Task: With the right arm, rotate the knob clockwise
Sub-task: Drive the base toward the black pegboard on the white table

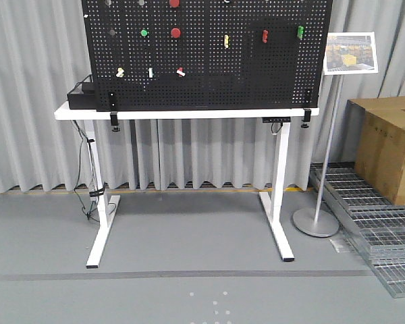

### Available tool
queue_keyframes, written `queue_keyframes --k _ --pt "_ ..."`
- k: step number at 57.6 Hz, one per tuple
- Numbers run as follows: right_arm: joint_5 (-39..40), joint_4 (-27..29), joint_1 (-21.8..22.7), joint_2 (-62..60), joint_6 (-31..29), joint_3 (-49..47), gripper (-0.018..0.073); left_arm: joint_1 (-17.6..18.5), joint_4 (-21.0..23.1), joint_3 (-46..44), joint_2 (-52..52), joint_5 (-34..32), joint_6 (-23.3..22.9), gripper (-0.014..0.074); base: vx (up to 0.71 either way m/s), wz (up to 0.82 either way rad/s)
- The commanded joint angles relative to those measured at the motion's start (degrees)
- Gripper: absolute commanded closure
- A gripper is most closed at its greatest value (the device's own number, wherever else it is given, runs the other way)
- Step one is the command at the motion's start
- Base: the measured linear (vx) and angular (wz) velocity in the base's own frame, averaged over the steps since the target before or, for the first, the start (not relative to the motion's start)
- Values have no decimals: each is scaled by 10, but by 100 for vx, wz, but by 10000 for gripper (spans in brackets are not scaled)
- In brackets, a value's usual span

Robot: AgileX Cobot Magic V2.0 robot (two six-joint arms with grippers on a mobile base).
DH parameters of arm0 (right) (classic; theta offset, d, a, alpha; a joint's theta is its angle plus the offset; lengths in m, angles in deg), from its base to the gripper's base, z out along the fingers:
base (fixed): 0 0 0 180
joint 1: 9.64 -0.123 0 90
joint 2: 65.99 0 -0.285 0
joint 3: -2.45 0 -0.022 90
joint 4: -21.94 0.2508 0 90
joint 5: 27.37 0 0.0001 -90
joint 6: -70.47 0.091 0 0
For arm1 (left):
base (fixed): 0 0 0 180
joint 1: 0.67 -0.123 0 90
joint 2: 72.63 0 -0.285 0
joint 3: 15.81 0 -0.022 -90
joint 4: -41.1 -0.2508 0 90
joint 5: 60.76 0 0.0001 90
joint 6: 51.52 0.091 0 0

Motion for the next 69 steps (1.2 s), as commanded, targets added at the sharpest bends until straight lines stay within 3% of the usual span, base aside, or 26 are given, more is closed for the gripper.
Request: queue_keyframes --k 1,69 --pt "49 -2 4 -5 -1 5 568 -1 4 7 0 -47 -6 603 0 0" --pt "49 -2 4 -5 -1 5 568 -1 4 7 0 -47 -6 603 6 1"
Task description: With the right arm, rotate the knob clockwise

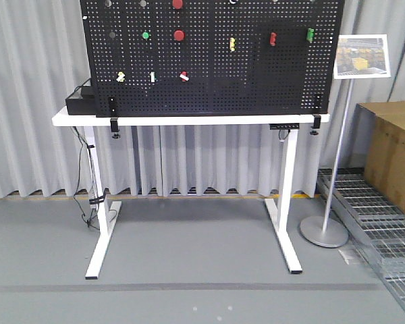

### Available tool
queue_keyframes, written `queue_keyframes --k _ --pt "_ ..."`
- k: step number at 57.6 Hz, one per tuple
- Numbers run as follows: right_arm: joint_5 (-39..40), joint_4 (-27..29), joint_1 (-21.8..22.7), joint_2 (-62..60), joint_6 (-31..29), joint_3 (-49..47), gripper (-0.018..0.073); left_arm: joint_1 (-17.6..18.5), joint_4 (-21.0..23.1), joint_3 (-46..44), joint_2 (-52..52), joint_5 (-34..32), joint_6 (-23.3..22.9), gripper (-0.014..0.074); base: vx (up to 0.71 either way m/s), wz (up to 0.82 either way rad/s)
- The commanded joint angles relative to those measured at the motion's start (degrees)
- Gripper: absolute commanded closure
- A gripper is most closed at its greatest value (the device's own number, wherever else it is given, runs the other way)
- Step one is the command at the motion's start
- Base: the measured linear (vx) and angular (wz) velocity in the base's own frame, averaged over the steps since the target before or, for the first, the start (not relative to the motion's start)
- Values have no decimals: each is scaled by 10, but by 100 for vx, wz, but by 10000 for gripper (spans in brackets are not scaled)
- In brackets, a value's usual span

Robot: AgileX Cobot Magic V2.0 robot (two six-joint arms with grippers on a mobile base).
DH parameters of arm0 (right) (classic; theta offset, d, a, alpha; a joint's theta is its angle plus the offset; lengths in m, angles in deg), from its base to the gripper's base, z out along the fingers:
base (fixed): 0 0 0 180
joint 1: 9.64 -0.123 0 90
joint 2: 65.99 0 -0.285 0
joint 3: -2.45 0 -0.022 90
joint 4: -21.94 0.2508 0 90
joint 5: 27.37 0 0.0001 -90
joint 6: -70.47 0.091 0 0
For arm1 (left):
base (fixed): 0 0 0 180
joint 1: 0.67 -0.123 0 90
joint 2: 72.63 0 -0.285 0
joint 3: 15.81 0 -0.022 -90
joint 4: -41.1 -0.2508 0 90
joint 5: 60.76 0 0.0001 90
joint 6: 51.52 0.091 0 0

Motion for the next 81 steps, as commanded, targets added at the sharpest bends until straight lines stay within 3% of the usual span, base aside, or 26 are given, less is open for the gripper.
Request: queue_keyframes --k 1,81 --pt "49 -2 4 -5 -1 5 568 -1 4 7 0 -47 -6 603 29 5" --pt "49 -2 4 -5 -1 5 568 -1 4 7 0 -47 -6 603 40 1"
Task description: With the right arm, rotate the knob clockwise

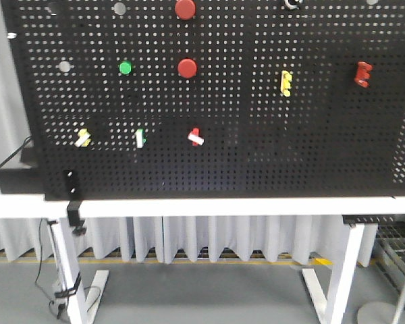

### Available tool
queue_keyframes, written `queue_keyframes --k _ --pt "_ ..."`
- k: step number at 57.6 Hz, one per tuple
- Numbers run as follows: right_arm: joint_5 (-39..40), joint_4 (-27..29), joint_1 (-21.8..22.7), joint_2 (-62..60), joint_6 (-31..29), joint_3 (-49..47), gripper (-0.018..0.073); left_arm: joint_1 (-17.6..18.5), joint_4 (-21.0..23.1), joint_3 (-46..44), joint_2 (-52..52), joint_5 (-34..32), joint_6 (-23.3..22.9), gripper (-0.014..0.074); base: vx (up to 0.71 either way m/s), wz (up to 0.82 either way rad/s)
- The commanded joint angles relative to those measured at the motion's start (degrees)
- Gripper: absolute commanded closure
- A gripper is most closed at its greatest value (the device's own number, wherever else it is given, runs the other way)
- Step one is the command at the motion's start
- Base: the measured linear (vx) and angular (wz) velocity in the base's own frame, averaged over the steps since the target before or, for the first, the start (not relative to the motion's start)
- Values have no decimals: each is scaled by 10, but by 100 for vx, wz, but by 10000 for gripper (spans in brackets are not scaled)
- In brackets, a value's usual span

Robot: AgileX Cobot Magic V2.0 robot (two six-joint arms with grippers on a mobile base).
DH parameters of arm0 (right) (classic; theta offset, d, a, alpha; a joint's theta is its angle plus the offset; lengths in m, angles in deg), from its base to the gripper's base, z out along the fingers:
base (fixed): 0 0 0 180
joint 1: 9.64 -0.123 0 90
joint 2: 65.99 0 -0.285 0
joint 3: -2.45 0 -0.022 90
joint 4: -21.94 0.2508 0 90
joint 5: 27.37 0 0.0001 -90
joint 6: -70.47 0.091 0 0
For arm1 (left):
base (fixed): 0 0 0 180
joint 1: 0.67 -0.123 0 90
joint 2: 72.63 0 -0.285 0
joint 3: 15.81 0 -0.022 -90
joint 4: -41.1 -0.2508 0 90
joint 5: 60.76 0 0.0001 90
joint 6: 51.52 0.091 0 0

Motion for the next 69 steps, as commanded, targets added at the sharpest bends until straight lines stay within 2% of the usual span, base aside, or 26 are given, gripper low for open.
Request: queue_keyframes --k 1,43,69 --pt "49 -2 4 -5 -1 5 568 -1 4 7 0 -47 -6 603 44 -2" --pt "49 -2 4 -5 -1 5 568 -1 4 7 0 -47 -6 603 42 1" --pt "49 -2 4 -5 -1 5 568 -1 4 7 0 -47 -6 603 20 -1"
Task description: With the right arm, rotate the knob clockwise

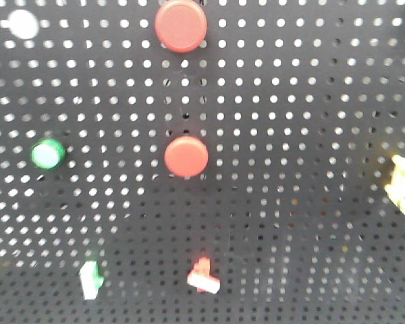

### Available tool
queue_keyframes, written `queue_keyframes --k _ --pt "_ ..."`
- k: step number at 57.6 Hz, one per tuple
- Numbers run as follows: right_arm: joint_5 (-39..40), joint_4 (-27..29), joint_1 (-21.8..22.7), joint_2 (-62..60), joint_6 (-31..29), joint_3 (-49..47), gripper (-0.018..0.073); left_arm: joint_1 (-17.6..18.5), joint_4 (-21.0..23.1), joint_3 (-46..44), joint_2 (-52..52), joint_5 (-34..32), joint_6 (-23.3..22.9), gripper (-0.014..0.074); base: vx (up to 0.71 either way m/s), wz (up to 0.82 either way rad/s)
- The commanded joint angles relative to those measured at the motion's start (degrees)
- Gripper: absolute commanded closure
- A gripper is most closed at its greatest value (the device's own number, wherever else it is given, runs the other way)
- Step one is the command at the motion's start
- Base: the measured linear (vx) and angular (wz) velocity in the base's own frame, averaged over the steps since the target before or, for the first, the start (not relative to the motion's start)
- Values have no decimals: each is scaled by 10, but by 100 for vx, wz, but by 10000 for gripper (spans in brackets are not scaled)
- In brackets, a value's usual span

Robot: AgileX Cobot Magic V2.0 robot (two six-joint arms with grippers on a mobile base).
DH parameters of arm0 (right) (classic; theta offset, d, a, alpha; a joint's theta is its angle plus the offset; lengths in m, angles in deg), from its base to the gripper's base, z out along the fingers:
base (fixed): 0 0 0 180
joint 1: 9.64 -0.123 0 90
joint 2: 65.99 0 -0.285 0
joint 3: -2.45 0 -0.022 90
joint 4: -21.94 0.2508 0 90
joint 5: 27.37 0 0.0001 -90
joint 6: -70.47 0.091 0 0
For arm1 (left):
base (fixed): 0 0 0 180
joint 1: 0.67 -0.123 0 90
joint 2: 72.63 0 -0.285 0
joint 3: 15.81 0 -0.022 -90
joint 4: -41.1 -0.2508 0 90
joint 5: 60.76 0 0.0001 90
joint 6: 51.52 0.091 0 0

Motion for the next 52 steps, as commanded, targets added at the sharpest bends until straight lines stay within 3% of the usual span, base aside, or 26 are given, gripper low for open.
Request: queue_keyframes --k 1,29,40,46,52 --pt "49 -2 4 -5 -1 5 568 -1 4 7 0 -47 -6 603 5 -3" --pt "52 1 4 -5 0 5 568 -1 4 7 0 -47 -6 603 1 0" --pt "149 3 3 -5 20 -5 568 -1 4 7 0 -47 -6 603 0 0" --pt "132 -4 3 -3 23 -65 568 -1 4 7 0 -47 -6 603 0 0" --pt "52 -35 3 26 1 -175 568 -1 4 7 0 -47 -6 603 0 0"
